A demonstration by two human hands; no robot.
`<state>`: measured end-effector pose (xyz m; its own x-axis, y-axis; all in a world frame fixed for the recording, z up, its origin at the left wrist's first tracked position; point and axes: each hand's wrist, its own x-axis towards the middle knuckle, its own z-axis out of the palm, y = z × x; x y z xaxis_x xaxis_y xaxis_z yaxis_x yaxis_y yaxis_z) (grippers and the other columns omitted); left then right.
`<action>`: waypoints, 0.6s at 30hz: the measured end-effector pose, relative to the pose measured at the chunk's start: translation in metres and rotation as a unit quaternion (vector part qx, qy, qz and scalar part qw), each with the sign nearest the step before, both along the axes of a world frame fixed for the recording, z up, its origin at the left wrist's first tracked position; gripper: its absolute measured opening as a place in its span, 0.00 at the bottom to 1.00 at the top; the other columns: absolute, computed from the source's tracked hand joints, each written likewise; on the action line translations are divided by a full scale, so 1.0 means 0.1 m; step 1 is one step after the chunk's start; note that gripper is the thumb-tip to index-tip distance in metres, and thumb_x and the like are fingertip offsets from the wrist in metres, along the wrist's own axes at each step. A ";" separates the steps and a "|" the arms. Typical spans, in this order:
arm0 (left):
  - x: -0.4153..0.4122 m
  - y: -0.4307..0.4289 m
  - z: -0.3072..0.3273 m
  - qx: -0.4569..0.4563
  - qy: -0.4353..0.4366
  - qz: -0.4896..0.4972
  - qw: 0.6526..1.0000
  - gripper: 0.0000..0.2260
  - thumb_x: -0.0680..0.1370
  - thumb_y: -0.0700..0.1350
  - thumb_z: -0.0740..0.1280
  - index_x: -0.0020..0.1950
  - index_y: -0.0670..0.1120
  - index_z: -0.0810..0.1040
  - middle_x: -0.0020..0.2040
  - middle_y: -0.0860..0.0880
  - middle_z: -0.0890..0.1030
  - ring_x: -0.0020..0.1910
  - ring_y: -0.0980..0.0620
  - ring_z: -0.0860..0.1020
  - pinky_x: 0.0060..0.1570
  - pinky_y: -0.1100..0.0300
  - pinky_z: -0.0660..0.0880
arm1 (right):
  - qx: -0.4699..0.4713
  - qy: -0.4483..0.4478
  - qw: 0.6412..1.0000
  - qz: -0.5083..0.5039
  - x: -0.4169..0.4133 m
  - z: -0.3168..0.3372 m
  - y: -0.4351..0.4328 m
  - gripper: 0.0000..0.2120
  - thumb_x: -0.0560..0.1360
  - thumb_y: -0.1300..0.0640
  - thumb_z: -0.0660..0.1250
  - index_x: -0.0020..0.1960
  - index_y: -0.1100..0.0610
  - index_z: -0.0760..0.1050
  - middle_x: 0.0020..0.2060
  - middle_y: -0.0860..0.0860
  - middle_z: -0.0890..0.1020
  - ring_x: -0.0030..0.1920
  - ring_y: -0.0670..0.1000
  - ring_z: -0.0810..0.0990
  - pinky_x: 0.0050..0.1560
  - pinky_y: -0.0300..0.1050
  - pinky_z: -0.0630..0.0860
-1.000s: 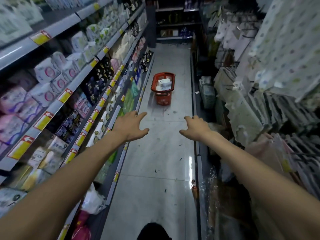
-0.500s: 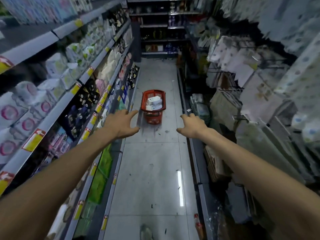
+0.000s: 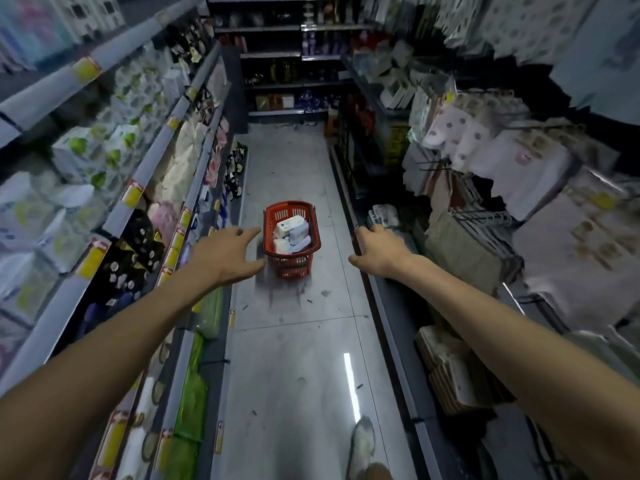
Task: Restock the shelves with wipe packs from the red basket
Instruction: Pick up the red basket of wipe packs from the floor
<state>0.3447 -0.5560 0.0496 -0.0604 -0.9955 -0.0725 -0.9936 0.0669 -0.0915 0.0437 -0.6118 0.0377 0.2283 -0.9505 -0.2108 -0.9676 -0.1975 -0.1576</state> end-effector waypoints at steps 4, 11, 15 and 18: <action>0.03 -0.92 -0.04 0.014 -0.002 -0.008 1.000 0.40 0.73 0.72 0.56 0.82 0.55 0.61 0.69 0.43 0.76 0.66 0.41 0.77 0.57 0.46 0.79 | -0.010 0.007 1.000 -0.008 0.11 -0.08 -0.89 0.32 0.78 0.41 0.66 0.76 0.54 0.63 0.72 0.60 0.69 0.72 0.64 0.68 0.70 0.60 0.68; 0.15 -2.64 -0.07 0.026 -0.018 0.006 0.999 0.47 0.67 0.76 0.47 0.83 0.56 0.58 0.67 0.42 0.76 0.64 0.39 0.77 0.56 0.44 0.77 | -0.015 0.017 1.000 0.019 0.26 -0.04 -2.63 0.34 0.78 0.40 0.66 0.78 0.55 0.61 0.72 0.61 0.69 0.70 0.64 0.69 0.69 0.59 0.69; 0.26 -3.47 -0.02 0.021 -0.003 0.013 1.000 0.41 0.74 0.71 0.58 0.83 0.55 0.57 0.70 0.41 0.75 0.67 0.38 0.75 0.59 0.43 0.78 | -0.011 0.019 1.000 0.022 0.37 0.02 -3.47 0.34 0.79 0.40 0.65 0.78 0.55 0.61 0.72 0.61 0.68 0.71 0.64 0.68 0.70 0.60 0.69; 0.36 -3.96 -0.04 0.022 -0.014 0.011 1.000 0.43 0.72 0.72 0.54 0.84 0.54 0.57 0.69 0.41 0.75 0.66 0.38 0.75 0.57 0.44 0.78 | -0.009 0.019 0.999 0.026 0.50 0.02 -4.02 0.35 0.78 0.40 0.66 0.79 0.54 0.60 0.72 0.61 0.68 0.71 0.64 0.69 0.70 0.60 0.69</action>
<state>0.3803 -0.9518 0.0452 -0.0367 -0.9924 -0.1176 -0.9919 0.0505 -0.1167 0.0940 -1.0141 0.0393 0.2703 -0.9411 -0.2033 -0.9610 -0.2508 -0.1168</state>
